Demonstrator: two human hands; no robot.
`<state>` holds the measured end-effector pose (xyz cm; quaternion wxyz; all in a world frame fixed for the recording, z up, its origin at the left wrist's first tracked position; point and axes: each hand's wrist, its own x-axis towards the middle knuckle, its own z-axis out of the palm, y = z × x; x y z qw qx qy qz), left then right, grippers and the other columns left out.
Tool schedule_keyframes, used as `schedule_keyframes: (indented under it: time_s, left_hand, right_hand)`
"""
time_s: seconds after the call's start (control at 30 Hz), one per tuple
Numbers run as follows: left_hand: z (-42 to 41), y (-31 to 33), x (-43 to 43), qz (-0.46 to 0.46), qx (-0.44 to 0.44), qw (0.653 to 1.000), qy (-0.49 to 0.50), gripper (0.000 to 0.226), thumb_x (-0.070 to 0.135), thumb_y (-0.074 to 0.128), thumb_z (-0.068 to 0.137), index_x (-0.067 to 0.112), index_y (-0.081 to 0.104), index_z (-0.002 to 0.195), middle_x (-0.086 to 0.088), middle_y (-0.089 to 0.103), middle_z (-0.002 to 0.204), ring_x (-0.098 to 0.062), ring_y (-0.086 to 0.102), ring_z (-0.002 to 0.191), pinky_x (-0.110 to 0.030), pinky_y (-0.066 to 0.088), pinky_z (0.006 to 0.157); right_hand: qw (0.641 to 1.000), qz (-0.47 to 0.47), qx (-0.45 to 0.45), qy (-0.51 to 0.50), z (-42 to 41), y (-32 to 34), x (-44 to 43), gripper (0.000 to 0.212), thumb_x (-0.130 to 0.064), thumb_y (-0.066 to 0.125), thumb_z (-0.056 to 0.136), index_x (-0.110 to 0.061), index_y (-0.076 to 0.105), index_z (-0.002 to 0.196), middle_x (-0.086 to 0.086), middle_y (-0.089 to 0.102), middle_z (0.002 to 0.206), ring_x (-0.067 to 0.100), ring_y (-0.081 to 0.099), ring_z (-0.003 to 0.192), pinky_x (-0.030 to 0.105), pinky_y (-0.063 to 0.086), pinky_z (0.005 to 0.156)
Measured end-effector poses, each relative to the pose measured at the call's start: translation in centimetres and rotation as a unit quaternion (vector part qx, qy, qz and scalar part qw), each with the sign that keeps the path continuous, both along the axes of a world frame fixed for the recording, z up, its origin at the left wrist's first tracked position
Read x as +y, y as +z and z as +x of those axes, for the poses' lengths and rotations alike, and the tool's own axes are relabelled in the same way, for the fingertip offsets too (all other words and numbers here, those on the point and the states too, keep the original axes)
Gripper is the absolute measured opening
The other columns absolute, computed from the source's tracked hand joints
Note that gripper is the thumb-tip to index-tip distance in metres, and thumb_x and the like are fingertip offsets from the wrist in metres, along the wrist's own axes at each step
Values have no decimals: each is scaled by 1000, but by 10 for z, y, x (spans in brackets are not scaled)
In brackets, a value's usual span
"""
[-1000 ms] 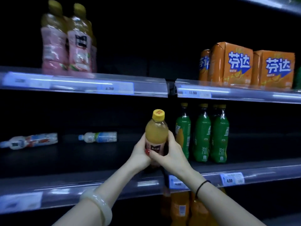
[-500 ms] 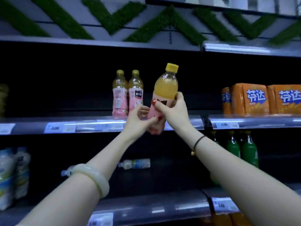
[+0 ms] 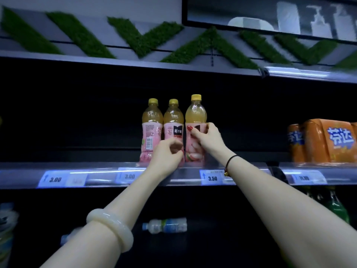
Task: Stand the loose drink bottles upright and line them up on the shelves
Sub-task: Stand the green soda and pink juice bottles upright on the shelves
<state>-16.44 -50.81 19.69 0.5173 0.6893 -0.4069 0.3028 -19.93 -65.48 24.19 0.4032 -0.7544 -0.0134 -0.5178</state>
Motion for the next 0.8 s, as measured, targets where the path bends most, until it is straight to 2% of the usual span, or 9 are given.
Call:
schedule_keyframes:
  time_s: [0.1, 0.23, 0.37, 0.43, 0.5, 0.57, 0.67, 0.73, 0.8]
  left_hand:
    - [1, 1, -3, 4, -14, 1000, 18, 28, 0, 60, 82, 5, 69, 107, -7, 69, 105, -18, 63, 98, -28, 48, 92]
    - [1, 1, -2, 9, -18, 999, 25, 27, -1, 60, 80, 5, 69, 106, -8, 70, 103, -18, 63, 94, -27, 49, 90]
    - [3, 1, -3, 17, -9, 1000, 21, 29, 2, 61, 80, 7, 69, 107, -8, 70, 104, -18, 63, 95, -31, 50, 92]
    - [1, 0, -2, 8, -5, 1000, 12, 31, 0, 60, 80, 6, 68, 109, -8, 69, 105, -17, 62, 94, -27, 49, 90]
    - [-8, -7, 1, -15, -5, 1000, -15, 32, -3, 59, 81, 3, 66, 112, -6, 67, 104, -14, 59, 93, -17, 46, 84]
    - [-17, -20, 7, -61, -11, 996, -57, 30, -5, 57, 82, 5, 67, 108, -1, 65, 100, -12, 59, 93, -10, 45, 78]
    - [-24, -56, 21, -139, -20, 988, -70, 24, -5, 57, 82, 11, 68, 96, 5, 66, 90, -9, 62, 86, -12, 48, 76]
    - [-26, -85, 32, -172, -14, 983, -60, 24, -5, 55, 81, 11, 68, 95, 5, 67, 89, -9, 64, 85, -12, 50, 75]
    - [-29, -114, 42, -181, -1, 982, -58, 28, -5, 54, 82, 12, 67, 100, 4, 67, 96, 0, 63, 88, -11, 50, 75]
  right_hand:
    - [1000, 0, 4, -4, 9, -2, -2, 41, -39, 64, 87, -5, 54, 108, 1, 57, 98, 6, 53, 77, 8, 37, 49]
    - [1000, -7, 18, -8, 17, -11, -5, 34, -39, 62, 87, -8, 57, 101, 4, 64, 98, 18, 59, 87, 23, 41, 61]
    - [999, 0, 43, -15, 13, -13, -4, 37, -36, 66, 84, -8, 58, 106, 4, 66, 102, 19, 63, 92, 26, 47, 71]
    - [997, -14, 62, -42, 9, -18, -1, 38, -35, 67, 83, -8, 57, 108, 7, 66, 105, 20, 63, 93, 31, 50, 79]
    - [994, -42, 30, -95, 1, -30, 6, 38, -30, 65, 83, -8, 54, 113, 9, 62, 113, 23, 59, 100, 35, 48, 88]
    - [982, -89, -71, -152, -11, -52, 19, 39, -20, 63, 83, -5, 53, 118, 12, 55, 119, 27, 54, 109, 40, 43, 95]
    - [943, -194, -220, -158, -31, -101, 48, 24, -6, 59, 79, -2, 59, 103, 12, 57, 105, 25, 55, 98, 35, 43, 85]
    - [936, -253, -221, -107, -37, -141, 65, 12, -2, 57, 79, -1, 59, 91, 10, 56, 90, 18, 51, 83, 25, 40, 75]
    - [953, -258, -155, -46, -35, -181, 77, 8, -1, 55, 81, -2, 59, 88, 6, 54, 82, 11, 45, 74, 21, 39, 70]
